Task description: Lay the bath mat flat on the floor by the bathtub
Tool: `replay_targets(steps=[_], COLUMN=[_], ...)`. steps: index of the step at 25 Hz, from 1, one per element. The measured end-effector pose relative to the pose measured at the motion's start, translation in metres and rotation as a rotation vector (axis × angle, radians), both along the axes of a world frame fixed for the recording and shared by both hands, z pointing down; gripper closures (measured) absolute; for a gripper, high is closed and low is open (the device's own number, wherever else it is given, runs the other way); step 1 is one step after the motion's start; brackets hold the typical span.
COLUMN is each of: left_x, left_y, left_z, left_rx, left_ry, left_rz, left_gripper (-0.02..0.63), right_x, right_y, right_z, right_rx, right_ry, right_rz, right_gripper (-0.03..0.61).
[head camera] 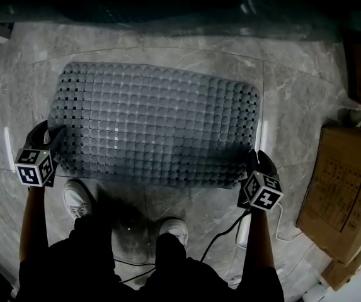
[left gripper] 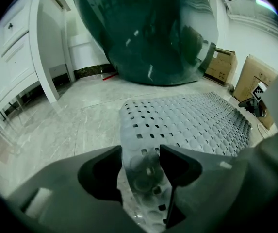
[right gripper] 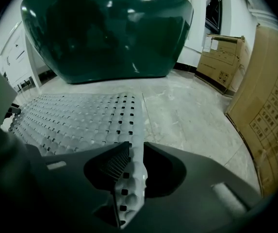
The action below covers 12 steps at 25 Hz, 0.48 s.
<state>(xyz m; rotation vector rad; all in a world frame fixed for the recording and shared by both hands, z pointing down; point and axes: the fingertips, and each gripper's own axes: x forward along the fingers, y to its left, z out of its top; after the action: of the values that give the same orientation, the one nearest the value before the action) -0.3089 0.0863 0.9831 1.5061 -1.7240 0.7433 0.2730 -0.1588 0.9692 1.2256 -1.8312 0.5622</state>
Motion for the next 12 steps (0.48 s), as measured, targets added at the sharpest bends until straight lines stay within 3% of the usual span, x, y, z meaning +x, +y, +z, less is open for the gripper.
replay_targets(steps=[6, 12], left_x=[-0.008, -0.003], left_y=[0.006, -0.001], left_z=[-0.007, -0.016], left_rx=[0.008, 0.055], left_ry=[-0.021, -0.037], left_rz=[-0.014, -0.002], left_gripper=[0.367, 0.451], right_x=[-0.016, -0.037], right_y=[0.003, 0.003], right_z=[-0.002, -0.014], right_rx=[0.005, 0.04], right_ry=[-0.048, -0.115], right_rz=[-0.012, -0.038], right_gripper=[0.469, 0.528])
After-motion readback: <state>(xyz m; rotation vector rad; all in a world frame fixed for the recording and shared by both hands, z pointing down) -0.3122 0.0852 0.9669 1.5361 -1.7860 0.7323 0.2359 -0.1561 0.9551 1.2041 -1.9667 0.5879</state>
